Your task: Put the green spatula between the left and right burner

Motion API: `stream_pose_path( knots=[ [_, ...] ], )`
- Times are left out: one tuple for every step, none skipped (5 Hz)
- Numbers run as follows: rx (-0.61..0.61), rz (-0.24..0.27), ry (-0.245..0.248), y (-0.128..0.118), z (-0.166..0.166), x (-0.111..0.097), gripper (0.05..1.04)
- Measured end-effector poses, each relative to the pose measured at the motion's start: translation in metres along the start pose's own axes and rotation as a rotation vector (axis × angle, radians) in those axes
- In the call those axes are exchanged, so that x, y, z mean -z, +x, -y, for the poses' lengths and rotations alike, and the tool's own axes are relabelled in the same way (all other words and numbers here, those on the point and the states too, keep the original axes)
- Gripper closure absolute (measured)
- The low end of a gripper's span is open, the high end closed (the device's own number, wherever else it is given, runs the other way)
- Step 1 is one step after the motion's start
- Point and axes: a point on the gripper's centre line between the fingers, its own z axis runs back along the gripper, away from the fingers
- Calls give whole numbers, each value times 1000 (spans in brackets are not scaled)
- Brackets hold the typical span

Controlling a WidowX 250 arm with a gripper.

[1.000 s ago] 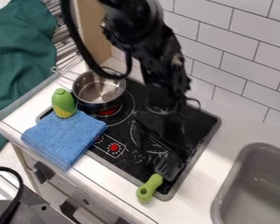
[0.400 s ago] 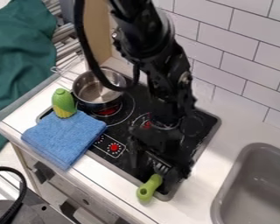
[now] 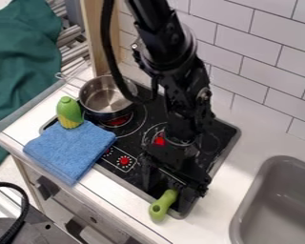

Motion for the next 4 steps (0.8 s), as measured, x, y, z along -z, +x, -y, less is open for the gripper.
stream_pose_path(
  knots=[
    [-44,69,-32,8,-3,1,392],
    [-17,98,-37,8,-7,-2,527],
    [7,131,-23,9,-11,-4,527],
    [10,129,-32,9,-17,-6,527]
  ],
)
